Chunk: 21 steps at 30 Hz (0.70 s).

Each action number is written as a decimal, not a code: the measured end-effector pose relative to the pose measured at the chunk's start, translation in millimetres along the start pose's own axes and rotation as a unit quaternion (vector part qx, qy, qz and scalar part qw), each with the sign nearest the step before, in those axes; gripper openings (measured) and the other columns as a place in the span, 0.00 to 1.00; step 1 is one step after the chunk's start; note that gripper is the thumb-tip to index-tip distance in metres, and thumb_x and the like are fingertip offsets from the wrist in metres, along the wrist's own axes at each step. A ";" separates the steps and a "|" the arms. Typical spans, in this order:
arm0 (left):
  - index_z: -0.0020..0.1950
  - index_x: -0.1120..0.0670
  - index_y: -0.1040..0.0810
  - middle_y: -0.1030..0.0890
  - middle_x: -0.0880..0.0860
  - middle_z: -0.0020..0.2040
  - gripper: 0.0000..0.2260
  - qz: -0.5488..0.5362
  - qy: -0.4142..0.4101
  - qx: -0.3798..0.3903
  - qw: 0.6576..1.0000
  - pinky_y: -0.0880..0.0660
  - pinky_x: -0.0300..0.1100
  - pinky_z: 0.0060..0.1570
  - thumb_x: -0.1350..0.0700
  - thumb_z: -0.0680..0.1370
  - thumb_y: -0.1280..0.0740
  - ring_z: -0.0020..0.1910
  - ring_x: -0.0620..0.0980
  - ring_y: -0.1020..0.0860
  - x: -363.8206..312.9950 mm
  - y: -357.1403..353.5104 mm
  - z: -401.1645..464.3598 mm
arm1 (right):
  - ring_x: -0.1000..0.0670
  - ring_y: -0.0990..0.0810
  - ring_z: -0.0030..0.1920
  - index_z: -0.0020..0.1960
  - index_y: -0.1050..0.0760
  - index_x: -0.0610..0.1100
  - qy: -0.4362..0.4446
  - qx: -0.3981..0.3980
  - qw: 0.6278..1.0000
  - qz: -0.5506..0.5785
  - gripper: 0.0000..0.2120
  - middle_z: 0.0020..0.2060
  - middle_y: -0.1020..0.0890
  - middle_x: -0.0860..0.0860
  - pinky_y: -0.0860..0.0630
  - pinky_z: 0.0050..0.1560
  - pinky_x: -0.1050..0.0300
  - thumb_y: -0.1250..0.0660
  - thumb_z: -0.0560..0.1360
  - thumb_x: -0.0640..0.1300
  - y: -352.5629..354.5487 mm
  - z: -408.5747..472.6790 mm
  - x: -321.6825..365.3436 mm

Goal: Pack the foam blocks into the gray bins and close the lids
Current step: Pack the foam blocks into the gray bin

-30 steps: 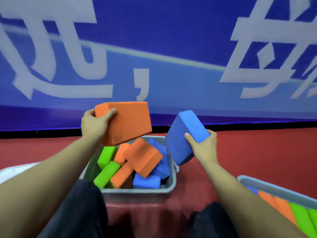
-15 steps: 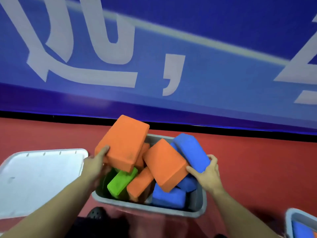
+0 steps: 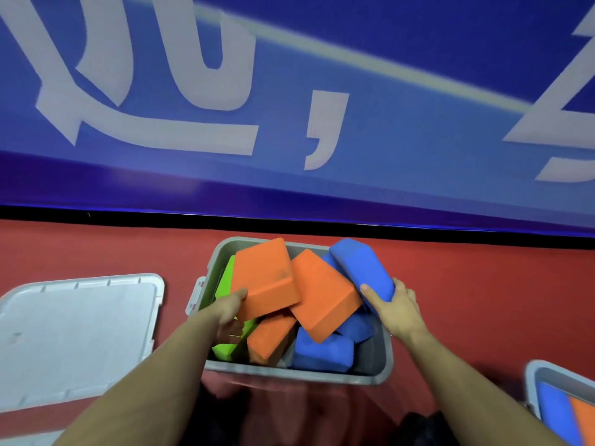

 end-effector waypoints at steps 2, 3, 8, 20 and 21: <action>0.73 0.60 0.31 0.26 0.59 0.61 0.27 0.096 -0.029 -0.047 0.994 0.25 0.51 0.53 0.41 0.82 0.38 0.53 0.58 0.25 1.8 1.6 0.4 | 0.38 0.36 0.75 0.81 0.46 0.46 0.008 0.006 1.000 -0.015 0.48 0.76 0.38 0.42 0.35 0.73 0.41 0.34 0.72 0.71 -1.1 -6.4 1.8; 0.73 0.60 0.31 0.27 0.59 0.65 0.27 0.119 -0.043 -0.059 0.990 0.25 0.52 0.55 0.42 0.82 0.37 0.57 0.60 0.25 1.6 2.0 0.3 | 0.39 0.38 0.76 0.82 0.47 0.46 0.015 0.005 1.000 -0.023 0.48 0.77 0.40 0.43 0.37 0.73 0.41 0.34 0.73 0.70 -1.5 -9.1 2.6; 0.75 0.60 0.33 0.28 0.59 0.70 0.30 0.102 -0.081 -0.060 0.990 0.24 0.54 0.58 0.41 0.82 0.37 0.62 0.59 0.26 0.4 7.1 1.1 | 0.42 0.41 0.77 0.82 0.47 0.48 0.089 -0.033 0.994 -0.058 0.45 0.78 0.42 0.47 0.38 0.74 0.44 0.34 0.74 0.68 0.8 -18.1 9.2; 0.70 0.54 0.27 0.20 0.54 0.63 0.25 0.230 -0.218 -0.031 0.948 0.23 0.47 0.51 0.39 0.80 0.36 0.58 0.53 0.20 -1.6 -1.2 -29.9 | 0.60 0.25 0.48 0.52 0.24 0.56 0.376 0.016 0.914 -0.150 0.18 0.46 0.23 0.62 0.25 0.48 0.57 0.41 0.76 0.68 -28.5 -76.2 43.4; 0.65 0.53 0.25 0.17 0.53 0.58 0.22 0.260 -0.234 -0.013 0.937 0.23 0.46 0.50 0.38 0.80 0.35 0.53 0.50 0.19 -0.2 -6.4 -34.3 | 0.60 0.25 0.48 0.51 0.25 0.56 0.364 0.067 0.912 -0.178 0.19 0.46 0.23 0.62 0.25 0.48 0.57 0.42 0.76 0.69 -40.5 -80.4 38.5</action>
Point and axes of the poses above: each hand's wrist, its own z-axis towards the middle knuckle, its own y-axis out of the back of the hand, x = y × z, the point moved 3 cm from there along z, towards the middle knuckle
